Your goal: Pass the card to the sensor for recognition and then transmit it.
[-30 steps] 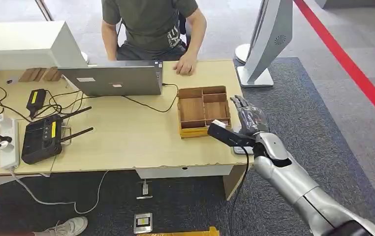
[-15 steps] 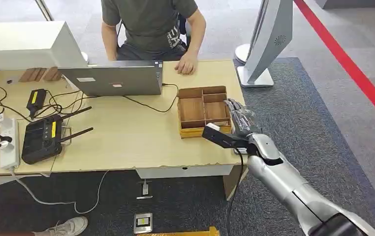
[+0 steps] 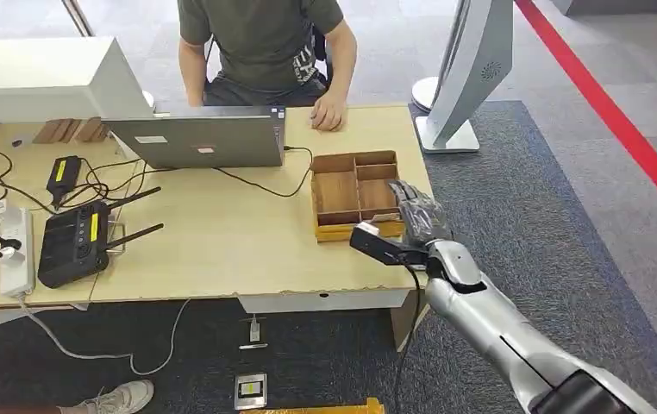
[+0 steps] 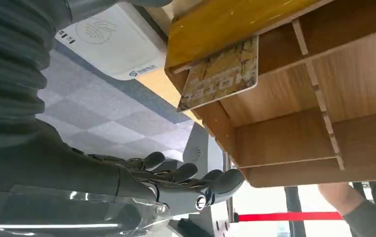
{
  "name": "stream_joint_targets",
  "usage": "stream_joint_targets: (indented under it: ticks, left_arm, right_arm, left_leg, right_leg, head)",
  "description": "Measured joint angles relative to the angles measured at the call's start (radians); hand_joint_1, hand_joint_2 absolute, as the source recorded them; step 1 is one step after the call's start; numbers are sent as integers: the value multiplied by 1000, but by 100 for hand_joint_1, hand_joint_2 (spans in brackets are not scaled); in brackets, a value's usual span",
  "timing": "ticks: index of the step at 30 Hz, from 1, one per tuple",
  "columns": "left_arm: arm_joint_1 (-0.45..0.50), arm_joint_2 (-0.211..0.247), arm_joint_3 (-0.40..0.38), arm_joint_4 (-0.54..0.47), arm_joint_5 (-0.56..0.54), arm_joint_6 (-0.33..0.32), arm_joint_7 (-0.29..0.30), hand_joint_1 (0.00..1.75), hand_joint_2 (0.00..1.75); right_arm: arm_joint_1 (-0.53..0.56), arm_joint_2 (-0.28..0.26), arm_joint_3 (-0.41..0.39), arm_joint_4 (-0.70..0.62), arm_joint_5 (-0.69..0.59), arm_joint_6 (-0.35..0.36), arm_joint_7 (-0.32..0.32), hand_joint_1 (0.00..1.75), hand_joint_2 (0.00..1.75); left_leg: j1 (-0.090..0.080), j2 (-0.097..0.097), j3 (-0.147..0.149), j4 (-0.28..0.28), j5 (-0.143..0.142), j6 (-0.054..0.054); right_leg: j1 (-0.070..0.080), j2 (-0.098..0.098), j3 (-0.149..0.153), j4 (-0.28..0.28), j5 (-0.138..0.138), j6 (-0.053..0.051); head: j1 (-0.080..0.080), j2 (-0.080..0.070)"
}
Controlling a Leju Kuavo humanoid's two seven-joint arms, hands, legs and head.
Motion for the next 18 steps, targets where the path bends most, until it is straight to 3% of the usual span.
stream_joint_targets:
  ticks: [8, 18]
  left_arm:
    - [0, 0, 0, 0, 0, -2, -26, 0, 0]
    - [0, 0, 0, 0, -5, 1, -3, 0, 0]
  right_arm:
    - [-1, -5, 7, 25, -4, 0, 5, 0, 175]
    - [0, -5, 12, 43, -3, -5, 5, 0, 175]
  left_leg:
    - [0, 0, 0, 0, 0, 0]
    - [0, 0, 0, 0, 0, 0]
  right_leg:
    - [0, 0, 0, 0, 0, 0]
    - [0, 0, 0, 0, 0, 0]
  head:
    - [0, 0]
    - [0, 0]
